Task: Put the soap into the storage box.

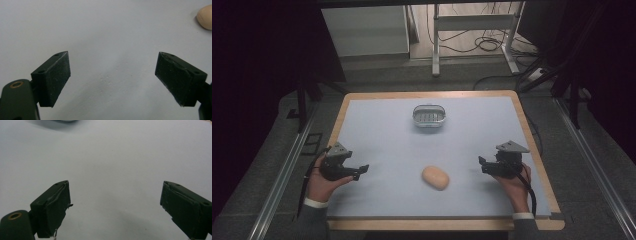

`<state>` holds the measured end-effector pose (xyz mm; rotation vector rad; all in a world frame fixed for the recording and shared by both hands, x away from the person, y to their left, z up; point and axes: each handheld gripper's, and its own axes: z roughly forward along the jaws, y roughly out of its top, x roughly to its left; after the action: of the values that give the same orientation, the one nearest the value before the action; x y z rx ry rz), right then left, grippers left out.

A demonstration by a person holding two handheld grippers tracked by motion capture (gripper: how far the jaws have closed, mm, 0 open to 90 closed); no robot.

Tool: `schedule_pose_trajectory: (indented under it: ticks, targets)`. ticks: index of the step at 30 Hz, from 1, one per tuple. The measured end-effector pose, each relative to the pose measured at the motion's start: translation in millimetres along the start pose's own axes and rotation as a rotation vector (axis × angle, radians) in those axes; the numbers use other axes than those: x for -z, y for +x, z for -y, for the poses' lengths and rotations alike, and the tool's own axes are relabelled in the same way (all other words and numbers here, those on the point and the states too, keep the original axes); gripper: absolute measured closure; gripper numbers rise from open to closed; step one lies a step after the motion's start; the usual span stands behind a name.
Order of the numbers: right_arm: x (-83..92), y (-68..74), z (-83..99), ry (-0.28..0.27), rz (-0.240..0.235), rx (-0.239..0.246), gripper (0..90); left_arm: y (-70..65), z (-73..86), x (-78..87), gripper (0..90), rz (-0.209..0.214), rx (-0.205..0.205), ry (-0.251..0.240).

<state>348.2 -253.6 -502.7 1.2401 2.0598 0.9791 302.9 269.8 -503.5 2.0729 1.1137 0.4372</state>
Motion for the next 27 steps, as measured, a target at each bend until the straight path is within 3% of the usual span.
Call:
schedule_pose_trajectory:
  ticks: [2, 6, 9, 15, 18, 27]
  targets:
    - [3.6, -1.3, -0.8, -0.006, -0.037, -0.023, 9.3, -1.2, -0.2, -0.1, 13.2, 0.001, 0.000, 0.000]
    - [5.5, -0.8, -1.3, -0.003, -0.056, -0.037, 8.8, -2.4, 0.4, 0.8, 13.2, 0.003, -0.009, 0.000]
    - [7.5, 2.6, -2.2, -0.008, -0.030, -0.001, 9.1, -2.6, 0.9, 1.3, 13.2, 0.001, -0.010, -0.001]
    - [11.4, 5.6, -4.3, 0.005, -0.039, -0.010, 10.4, -4.4, 0.6, 4.5, 13.3, 0.013, -0.016, -0.015]
    - [12.6, 7.8, -1.6, 0.013, -0.031, 0.011, 11.1, -4.5, -0.1, 3.6, 13.3, 0.015, -0.022, -0.011]
    - [17.7, 8.7, 0.3, 0.012, -0.062, 0.015, 11.8, -5.3, -2.5, -0.3, 13.2, 0.019, -0.026, -0.005]
